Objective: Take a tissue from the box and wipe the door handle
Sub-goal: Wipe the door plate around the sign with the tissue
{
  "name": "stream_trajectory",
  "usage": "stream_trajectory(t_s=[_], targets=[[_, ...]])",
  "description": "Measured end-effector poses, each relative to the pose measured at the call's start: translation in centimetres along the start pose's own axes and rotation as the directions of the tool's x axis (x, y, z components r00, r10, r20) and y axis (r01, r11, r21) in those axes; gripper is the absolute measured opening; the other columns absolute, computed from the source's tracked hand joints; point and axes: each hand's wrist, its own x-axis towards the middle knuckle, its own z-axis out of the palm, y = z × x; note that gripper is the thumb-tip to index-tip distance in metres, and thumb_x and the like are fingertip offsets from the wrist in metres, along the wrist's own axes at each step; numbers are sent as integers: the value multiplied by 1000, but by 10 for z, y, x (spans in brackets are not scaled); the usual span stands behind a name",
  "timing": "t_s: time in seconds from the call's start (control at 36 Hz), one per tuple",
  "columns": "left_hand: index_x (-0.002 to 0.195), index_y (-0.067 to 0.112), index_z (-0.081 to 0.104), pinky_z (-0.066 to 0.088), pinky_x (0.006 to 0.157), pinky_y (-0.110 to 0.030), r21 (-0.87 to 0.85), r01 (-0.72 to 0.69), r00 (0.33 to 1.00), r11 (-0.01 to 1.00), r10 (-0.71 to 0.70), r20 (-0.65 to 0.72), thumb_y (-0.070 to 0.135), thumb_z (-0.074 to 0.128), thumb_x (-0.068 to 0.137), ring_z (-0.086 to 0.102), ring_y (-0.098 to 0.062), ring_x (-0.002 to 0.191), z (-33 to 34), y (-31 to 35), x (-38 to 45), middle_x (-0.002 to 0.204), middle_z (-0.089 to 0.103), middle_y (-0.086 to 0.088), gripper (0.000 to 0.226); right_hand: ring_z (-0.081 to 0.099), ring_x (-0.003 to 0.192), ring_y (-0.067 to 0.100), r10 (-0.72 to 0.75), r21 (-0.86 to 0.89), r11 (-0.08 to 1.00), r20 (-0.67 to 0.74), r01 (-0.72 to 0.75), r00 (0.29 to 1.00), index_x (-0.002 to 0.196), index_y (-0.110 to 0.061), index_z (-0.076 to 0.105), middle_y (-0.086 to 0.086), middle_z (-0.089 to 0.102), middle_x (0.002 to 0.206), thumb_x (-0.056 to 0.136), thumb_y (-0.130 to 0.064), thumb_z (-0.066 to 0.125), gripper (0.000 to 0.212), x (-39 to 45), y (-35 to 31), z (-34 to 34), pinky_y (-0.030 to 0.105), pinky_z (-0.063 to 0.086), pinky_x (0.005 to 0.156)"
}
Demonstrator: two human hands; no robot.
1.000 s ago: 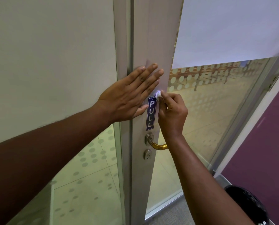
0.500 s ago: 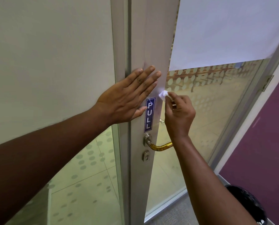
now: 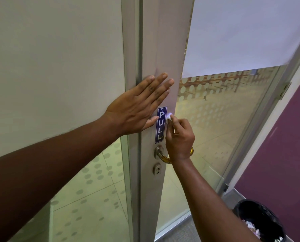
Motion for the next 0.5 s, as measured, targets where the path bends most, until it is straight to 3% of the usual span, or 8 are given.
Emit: stream_trajectory(t_s=[0.14, 0.25, 0.36, 0.5], targets=[[160, -6, -6, 7, 129, -49, -3, 10, 1000, 1000, -10, 3, 55, -2, 104, -1, -44, 156, -1, -1, -1, 166, -10, -32, 82, 64, 77, 16, 60, 112, 992, 23, -62, 998, 112, -9, 74, 5, 69, 92, 91, -11, 70, 21, 3, 1, -14, 38, 57, 64], [160, -5, -7, 6, 129, -48, -4, 16, 1000, 1000, -16, 11, 55, -2, 104, -2, -44, 156, 1, -1, -1, 166, -10, -31, 82, 63, 85, 9, 116, 222, 970, -90, -94, 989, 112, -9, 73, 1, 67, 99, 93, -12, 68, 20, 23, -7, -20, 27, 57, 71], [160, -5, -6, 5, 129, -48, -2, 15, 1000, 1000, -15, 15, 55, -2, 104, -3, -44, 156, 2, -1, -1, 166, -11, -31, 83, 57, 86, 5, 5, 152, 988, -33, 0, 999, 114, -6, 72, 6, 66, 100, 92, -10, 69, 22, 28, -12, -11, 16, 53, 74], [159, -7, -7, 6, 129, -49, 0, 7, 1000, 1000, -7, -3, 54, -2, 104, -2, -44, 156, 2, -1, 0, 165, -11, -32, 82, 51, 86, -1, -6, 108, 994, -45, 11, 999, 114, -3, 71, 8, 67, 96, 93, -14, 67, 24, 8, -7, -2, 1, 41, 78]])
